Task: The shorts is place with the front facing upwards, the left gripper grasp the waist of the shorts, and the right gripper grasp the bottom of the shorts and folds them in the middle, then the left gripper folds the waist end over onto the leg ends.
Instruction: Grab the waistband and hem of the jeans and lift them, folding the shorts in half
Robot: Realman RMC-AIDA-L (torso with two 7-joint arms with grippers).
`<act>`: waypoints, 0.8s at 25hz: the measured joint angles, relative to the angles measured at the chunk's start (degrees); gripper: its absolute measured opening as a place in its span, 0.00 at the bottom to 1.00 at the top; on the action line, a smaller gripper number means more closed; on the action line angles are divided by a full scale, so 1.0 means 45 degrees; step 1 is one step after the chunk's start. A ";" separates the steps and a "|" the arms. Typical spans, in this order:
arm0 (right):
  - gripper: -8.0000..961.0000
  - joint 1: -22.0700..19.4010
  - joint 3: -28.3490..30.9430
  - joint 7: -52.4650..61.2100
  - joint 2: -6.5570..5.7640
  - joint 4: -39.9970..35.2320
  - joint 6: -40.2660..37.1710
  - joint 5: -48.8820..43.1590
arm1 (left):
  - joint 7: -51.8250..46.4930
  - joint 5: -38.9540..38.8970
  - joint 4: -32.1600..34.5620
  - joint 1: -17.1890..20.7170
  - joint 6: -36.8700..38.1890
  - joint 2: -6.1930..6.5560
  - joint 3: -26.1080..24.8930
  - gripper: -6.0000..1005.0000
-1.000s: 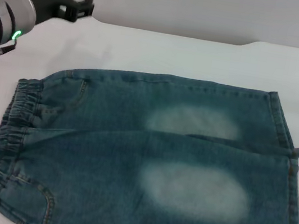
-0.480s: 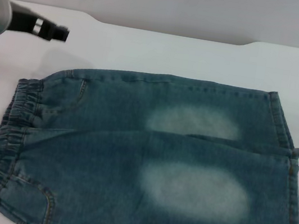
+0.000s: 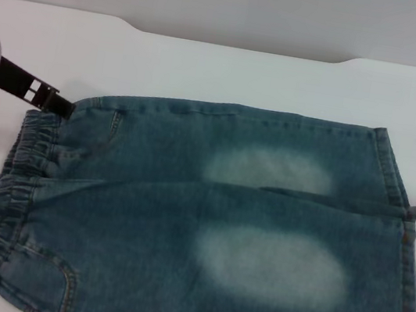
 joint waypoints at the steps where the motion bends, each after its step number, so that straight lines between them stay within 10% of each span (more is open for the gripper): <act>1: 0.76 -0.0018 0.0028 -0.0002 -0.0001 -0.0010 0.0092 -0.0072 | 0.0000 0.0005 -0.0013 -0.0085 -0.0367 0.0004 -0.0015 0.83; 20: 0.76 -0.0689 -0.1317 0.0091 0.0074 0.0283 0.0203 -0.0584 | -0.0358 0.0040 0.0742 -0.0807 -0.3850 0.0060 0.0329 0.82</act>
